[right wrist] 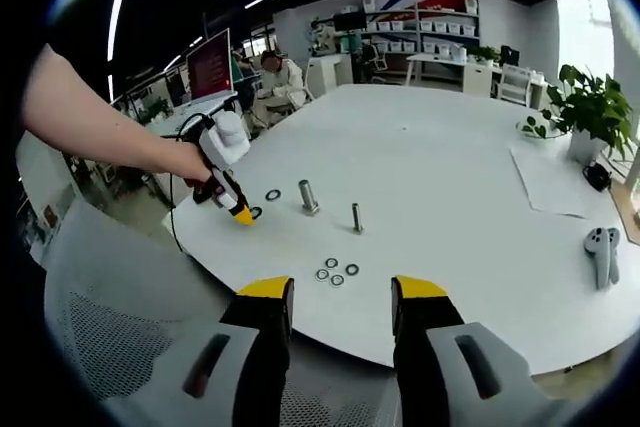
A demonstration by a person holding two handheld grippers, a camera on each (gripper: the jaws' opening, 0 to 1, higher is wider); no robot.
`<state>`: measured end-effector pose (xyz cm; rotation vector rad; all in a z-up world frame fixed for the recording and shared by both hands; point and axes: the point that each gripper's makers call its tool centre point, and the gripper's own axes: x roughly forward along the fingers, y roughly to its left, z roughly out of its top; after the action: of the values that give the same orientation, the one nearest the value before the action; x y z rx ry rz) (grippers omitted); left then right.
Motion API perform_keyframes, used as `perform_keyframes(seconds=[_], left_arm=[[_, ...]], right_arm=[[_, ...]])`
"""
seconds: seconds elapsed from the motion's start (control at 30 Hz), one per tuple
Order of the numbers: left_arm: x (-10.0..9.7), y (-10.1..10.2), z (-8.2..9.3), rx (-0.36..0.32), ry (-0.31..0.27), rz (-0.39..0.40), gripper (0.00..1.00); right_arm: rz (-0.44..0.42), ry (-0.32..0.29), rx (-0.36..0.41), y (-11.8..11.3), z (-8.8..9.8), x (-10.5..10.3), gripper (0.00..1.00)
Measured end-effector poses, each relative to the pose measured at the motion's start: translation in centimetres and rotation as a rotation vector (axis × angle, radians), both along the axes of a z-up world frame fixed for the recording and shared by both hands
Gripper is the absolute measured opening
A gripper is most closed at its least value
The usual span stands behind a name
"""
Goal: Place the washer onto the threaded stud by aligning its center hole with the stud, sliding it down to the base, and recovering from edge contact or off-axis alignment until the washer reaches the visible bottom stop.
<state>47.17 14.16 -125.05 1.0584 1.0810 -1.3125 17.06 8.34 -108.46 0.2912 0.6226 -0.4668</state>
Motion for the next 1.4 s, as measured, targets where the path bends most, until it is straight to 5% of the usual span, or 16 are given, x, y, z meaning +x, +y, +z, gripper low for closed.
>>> perform_keyframes(seconds=[0.07,1.0,1.13,1.4], left_arm=[[0.2,0.2,0.2,-0.003,-0.041,-0.052,0.32],[-1.3,0.3,1.1,0.057,-0.027,-0.054,0.32],[-1.2,0.4,1.3,0.044,-0.029,-0.059,0.21],[-0.8,0.2,1.1,0.053,-0.028,-0.073,0.22]], right_arm=[[-0.002,0.000,-0.001,-0.1,0.0,0.0,0.42],[-0.001,-0.003,0.000,-0.1,0.1,-0.1,0.41],[-0.001,-0.003,0.001,-0.1,0.1,-0.1,0.41],[0.001,-0.004,0.001,-0.1,0.1,-0.1,0.40]])
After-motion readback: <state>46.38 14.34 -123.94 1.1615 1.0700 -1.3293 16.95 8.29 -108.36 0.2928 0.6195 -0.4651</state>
